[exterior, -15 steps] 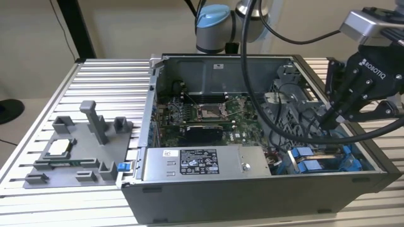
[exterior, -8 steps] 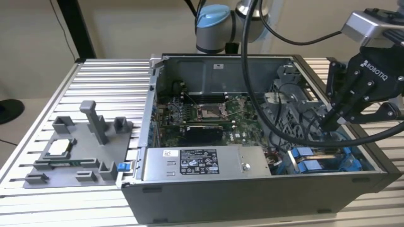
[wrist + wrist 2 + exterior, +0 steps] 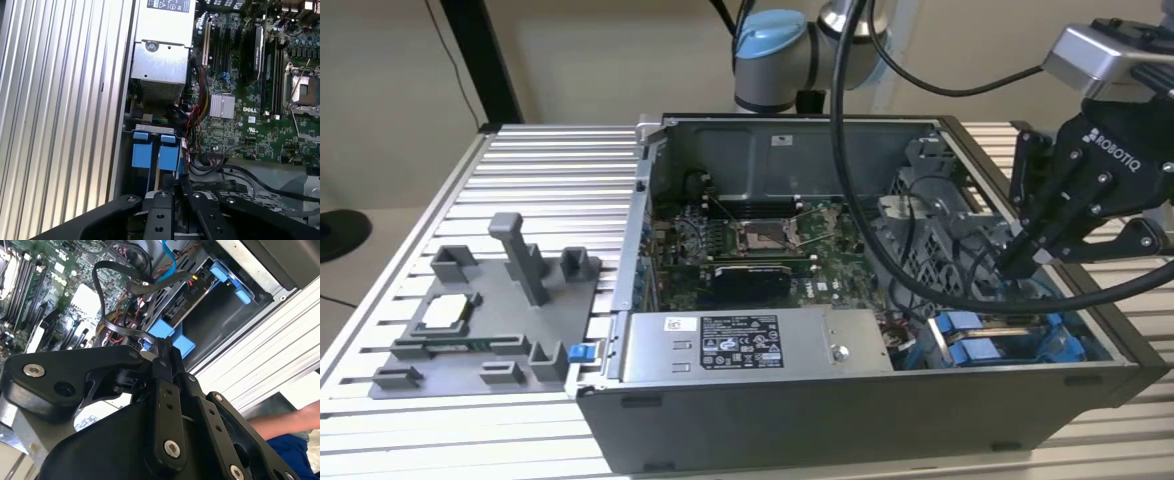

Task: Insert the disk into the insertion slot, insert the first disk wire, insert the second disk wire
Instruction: 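Insert the second disk wire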

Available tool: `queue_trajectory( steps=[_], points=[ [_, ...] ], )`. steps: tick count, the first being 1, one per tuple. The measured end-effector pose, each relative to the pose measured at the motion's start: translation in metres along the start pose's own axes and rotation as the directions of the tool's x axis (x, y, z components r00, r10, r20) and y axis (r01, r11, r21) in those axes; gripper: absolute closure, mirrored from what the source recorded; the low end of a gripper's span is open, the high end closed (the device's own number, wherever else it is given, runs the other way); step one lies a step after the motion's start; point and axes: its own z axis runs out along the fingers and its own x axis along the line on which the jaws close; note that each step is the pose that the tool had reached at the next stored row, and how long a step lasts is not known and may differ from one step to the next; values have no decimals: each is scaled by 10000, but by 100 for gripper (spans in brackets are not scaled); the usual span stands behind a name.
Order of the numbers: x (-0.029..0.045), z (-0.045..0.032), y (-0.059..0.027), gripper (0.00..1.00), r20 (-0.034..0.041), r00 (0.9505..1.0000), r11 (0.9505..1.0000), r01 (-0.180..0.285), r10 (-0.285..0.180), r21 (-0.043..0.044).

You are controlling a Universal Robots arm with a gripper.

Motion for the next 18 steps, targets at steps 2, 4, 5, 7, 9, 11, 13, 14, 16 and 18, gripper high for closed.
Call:
queue_trajectory(
  steps=[2,4,5,7,9,11,13,14,16,18],
  points=[
    [0,4,-1,100,1,10000,10000,0,0,0],
    [0,10,-2,100,2,10000,10000,0,0,0],
    [0,13,-2,100,1,10000,10000,0,0,0],
    [1,18,-3,100,0,10000,10000,0,0,0],
    [3,23,-4,100,1,10000,10000,0,0,0],
    [3,28,-5,100,0,10000,10000,0,0,0],
    [3,37,-6,100,1,10000,10000,0,0,0],
    [4,45,-7,100,2,10000,10000,0,0,0],
    [6,64,-10,100,1,10000,10000,-2,2,4],
    [8,90,-14,100,0,10000,10000,-2,2,5]
  ],
)
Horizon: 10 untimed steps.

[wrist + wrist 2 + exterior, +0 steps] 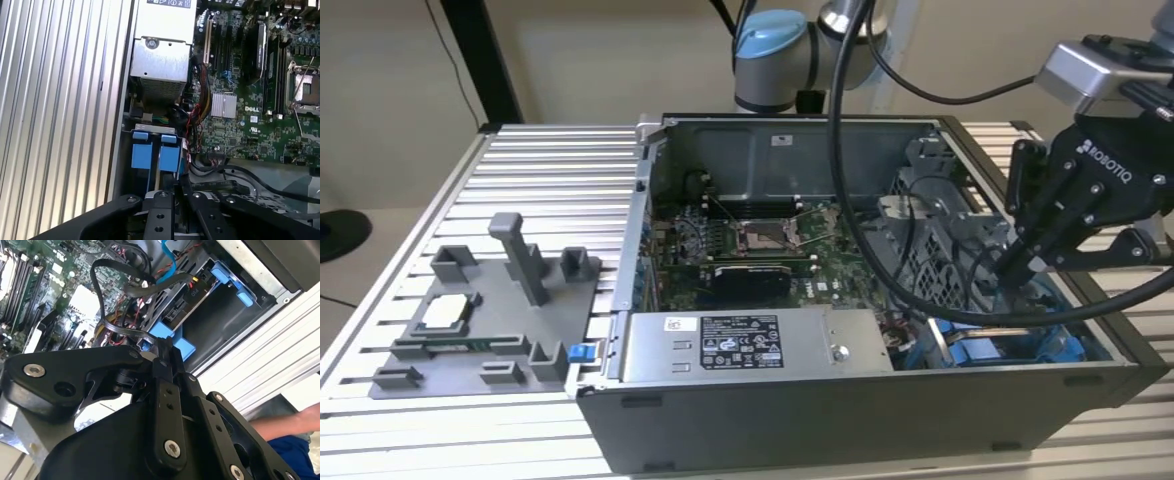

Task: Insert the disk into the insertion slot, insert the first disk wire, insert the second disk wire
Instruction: 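Insert the second disk wire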

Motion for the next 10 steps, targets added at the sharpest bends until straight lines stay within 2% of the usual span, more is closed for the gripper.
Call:
queue_trajectory(
  steps=[10],
  points=[
    [21,160,-29,100,16,9999,9999,-113,113,55]
  ],
)
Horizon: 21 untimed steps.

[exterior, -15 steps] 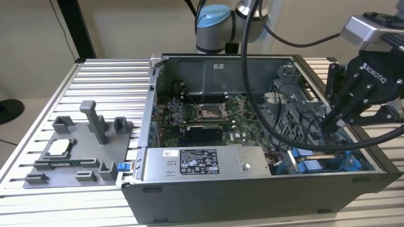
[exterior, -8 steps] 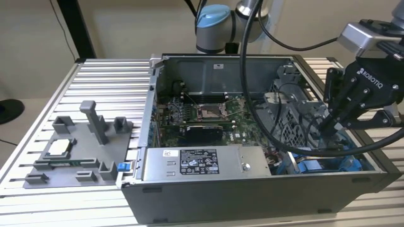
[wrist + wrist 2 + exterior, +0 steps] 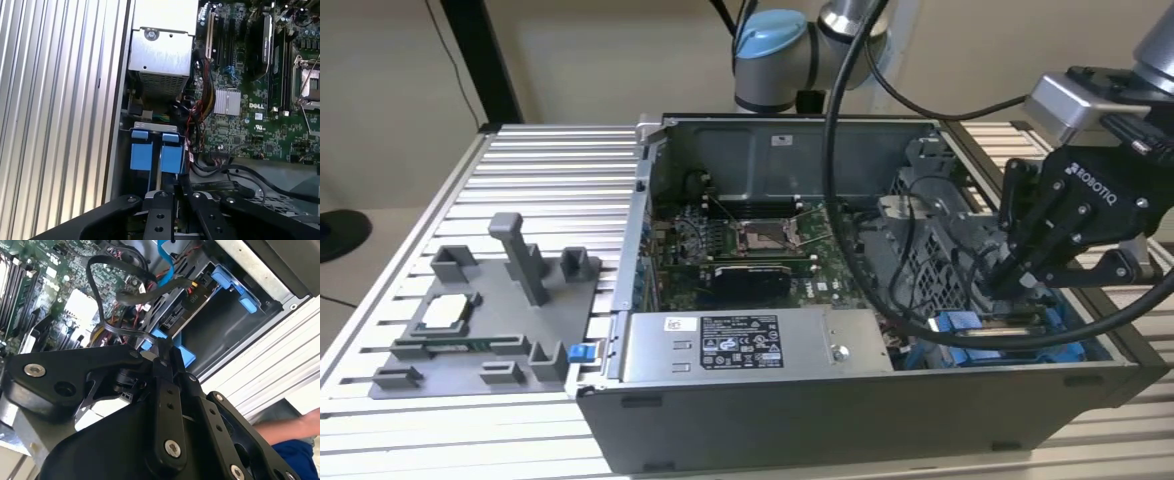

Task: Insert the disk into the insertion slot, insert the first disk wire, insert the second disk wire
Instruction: 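Insert the second disk wire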

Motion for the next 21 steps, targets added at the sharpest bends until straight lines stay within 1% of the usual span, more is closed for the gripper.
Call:
queue_trajectory(
  steps=[6,12,15,21],
  points=[
    [27,91,-15,100,37,9997,9997,-244,244,66],
    [43,165,-26,100,111,9976,9976,-682,681,98],
    [45,178,-28,100,144,9957,9958,-913,912,100],
    [45,182,-29,100,151,9956,9957,-922,921,100]
  ],
)
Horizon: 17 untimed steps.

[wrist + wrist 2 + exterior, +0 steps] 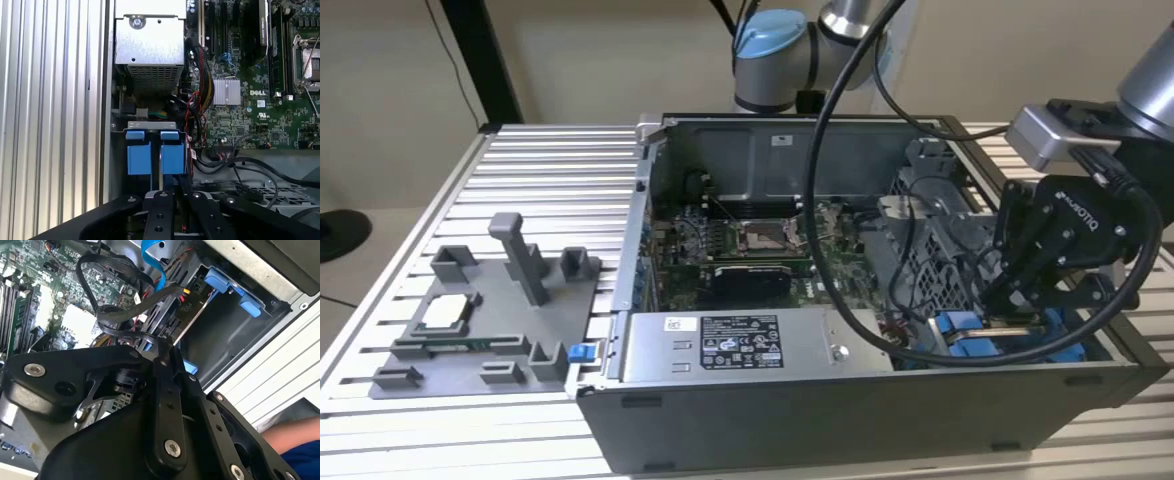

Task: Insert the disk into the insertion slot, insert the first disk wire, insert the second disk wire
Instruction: 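Insert the second disk wire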

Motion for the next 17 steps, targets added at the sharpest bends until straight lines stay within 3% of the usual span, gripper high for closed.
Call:
queue_trajectory(
  steps=[7,14,17],
  points=[
    [0,19,-3,100,41,9996,9996,-275,275,49],
    [0,-26,4,100,61,9992,9992,-387,386,56],
    [0,-31,9,100,66,9992,9992,-388,387,118]
  ],
)
